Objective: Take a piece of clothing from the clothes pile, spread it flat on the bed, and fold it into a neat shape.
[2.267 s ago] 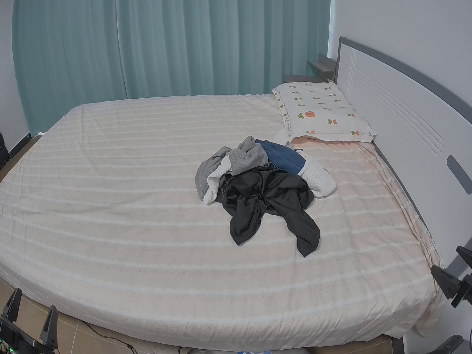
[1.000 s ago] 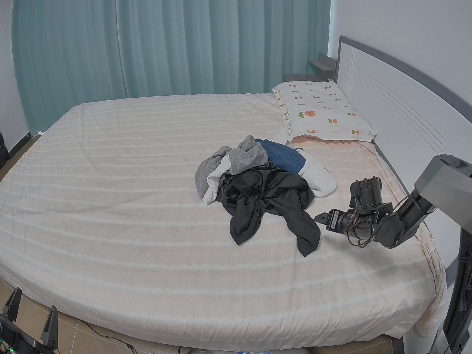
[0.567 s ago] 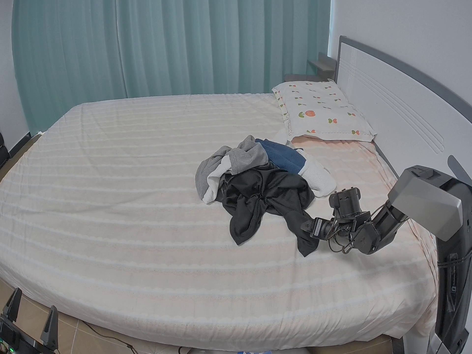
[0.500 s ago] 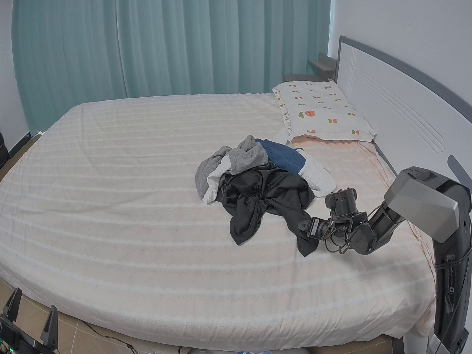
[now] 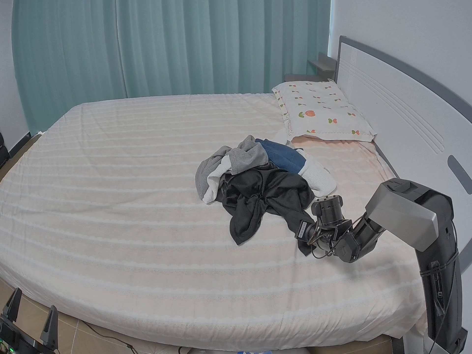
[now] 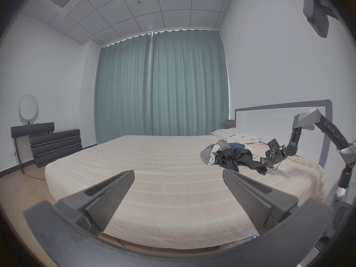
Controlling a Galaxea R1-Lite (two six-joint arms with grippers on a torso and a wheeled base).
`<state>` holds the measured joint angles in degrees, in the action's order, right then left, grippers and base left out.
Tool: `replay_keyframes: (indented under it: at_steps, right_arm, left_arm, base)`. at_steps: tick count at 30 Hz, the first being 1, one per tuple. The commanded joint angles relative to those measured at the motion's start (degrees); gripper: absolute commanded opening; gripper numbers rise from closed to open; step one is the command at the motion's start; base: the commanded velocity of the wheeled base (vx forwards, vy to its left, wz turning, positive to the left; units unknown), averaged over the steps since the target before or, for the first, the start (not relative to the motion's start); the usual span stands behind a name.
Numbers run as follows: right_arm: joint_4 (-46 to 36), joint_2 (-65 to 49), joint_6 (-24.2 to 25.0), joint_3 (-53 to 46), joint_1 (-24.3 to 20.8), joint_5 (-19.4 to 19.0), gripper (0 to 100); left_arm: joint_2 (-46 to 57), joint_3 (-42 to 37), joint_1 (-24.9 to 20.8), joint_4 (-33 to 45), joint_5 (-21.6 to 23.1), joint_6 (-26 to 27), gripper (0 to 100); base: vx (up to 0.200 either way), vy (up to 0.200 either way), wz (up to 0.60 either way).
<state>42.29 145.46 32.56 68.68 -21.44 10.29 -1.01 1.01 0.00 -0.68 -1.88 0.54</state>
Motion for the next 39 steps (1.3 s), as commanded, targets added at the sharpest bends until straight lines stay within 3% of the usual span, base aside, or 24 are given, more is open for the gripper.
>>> replay_keyframes:
  at_steps: [1, 9, 17, 27, 36, 37, 39]
  right_arm:
    - [4.12, -0.70, 0.13, -2.68, -0.09, -0.01, 0]
    - [20.90, -7.47, 1.72, -15.42, -0.09, -0.71, 0]
    - [29.08, -15.91, 2.33, -26.49, -1.32, -0.88, 0]
    - [47.18, -24.52, 2.07, -39.85, -3.52, -3.08, 0]
    - [47.36, -31.82, 1.01, -44.78, -4.92, -3.43, 0]
    - [47.36, -33.84, 0.93, -45.48, -5.45, -3.52, 0]
    - [47.27, -35.51, 1.36, -45.92, -6.33, -3.78, 0]
  left_arm:
    - [1.01, -1.01, 0.00, -0.02, -0.06, -0.10, 100]
    - [1.01, -1.01, 0.00, -0.02, 0.03, -0.27, 100]
    - [1.01, -1.01, 0.00, -0.02, 0.91, -0.18, 100]
    - [1.01, -1.01, 0.09, -0.20, 2.14, 2.63, 100]
    - [1.01, -1.01, 0.09, -1.60, 2.05, 2.28, 100]
    - [0.92, 7.07, -0.18, -7.32, 2.58, -1.68, 100]
    - [-5.05, 17.71, -0.53, -9.34, 3.46, -7.30, 100]
  base:
    - [0.000, 0.000, 0.00]
    - [0.000, 0.000, 0.00]
    - [0.000, 0.000, 0.00]
    - [0.000, 0.000, 0.00]
    - [0.000, 0.000, 0.00]
    - [0.000, 0.000, 0.00]
    - [0.000, 0.000, 0.00]
